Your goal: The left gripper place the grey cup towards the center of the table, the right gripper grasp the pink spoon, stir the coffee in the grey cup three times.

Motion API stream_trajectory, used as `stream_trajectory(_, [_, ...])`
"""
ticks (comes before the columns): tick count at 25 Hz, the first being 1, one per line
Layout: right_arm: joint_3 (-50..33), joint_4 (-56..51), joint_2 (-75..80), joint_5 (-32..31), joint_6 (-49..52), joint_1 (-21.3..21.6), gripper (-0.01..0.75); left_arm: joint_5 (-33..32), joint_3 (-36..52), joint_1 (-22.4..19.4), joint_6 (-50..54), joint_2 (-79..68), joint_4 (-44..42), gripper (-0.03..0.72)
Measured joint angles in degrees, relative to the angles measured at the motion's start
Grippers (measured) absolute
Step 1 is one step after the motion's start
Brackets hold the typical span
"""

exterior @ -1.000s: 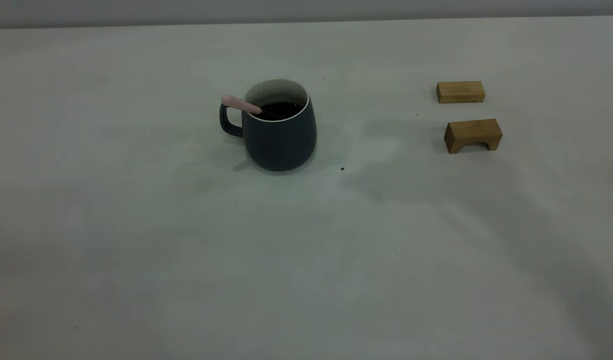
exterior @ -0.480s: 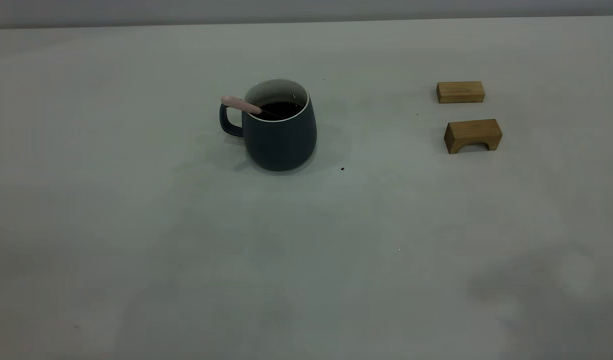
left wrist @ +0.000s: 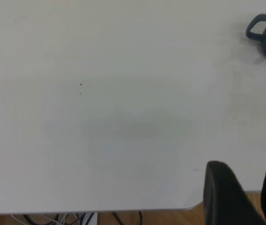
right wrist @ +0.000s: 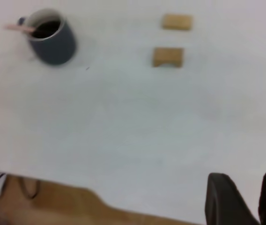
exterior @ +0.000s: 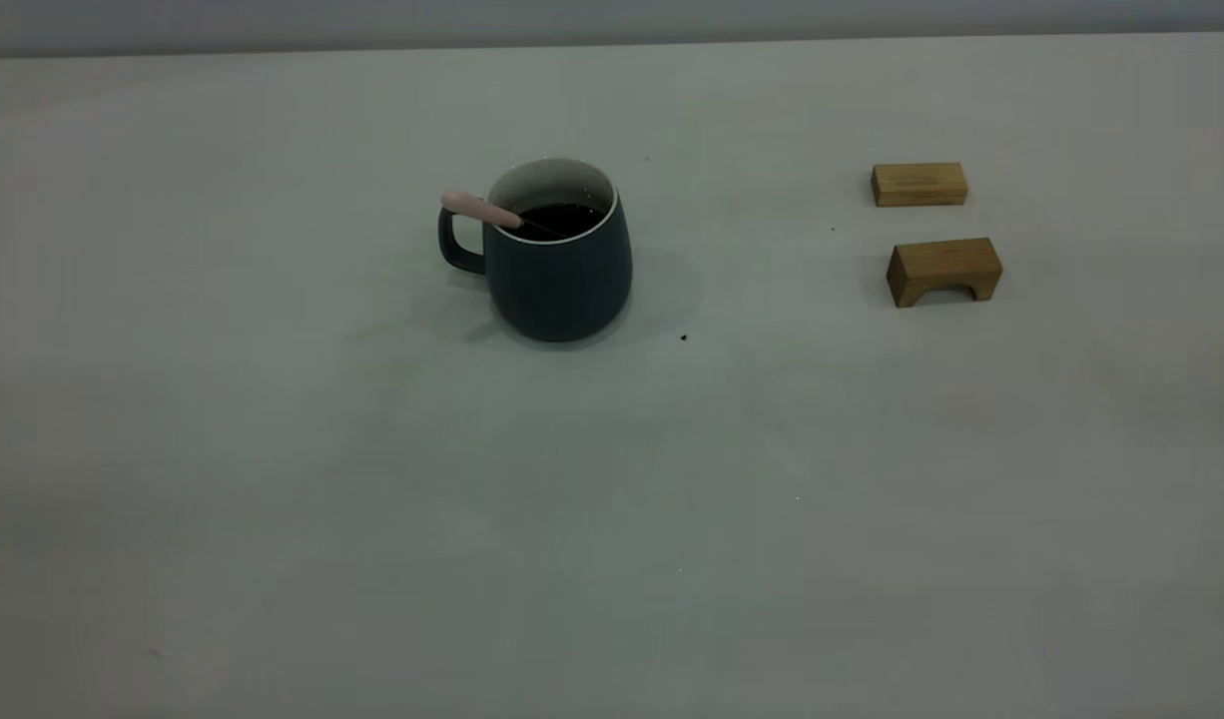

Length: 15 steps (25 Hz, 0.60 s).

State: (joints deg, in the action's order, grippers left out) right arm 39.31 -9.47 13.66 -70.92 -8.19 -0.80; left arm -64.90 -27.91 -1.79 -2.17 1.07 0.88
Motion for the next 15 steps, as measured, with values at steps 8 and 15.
stream_trajectory(8, [-11.01, 2.18, -9.37, 3.84, 0.0, 1.42, 0.232, 0.0, 0.0, 0.0, 0.0, 0.0, 0.0, 0.27])
stream_trajectory(15, [-12.39, 3.37, -12.51, 5.62, 0.29, 1.86, 0.236, 0.0, 0.0, 0.0, 0.0, 0.0, 0.0, 0.27])
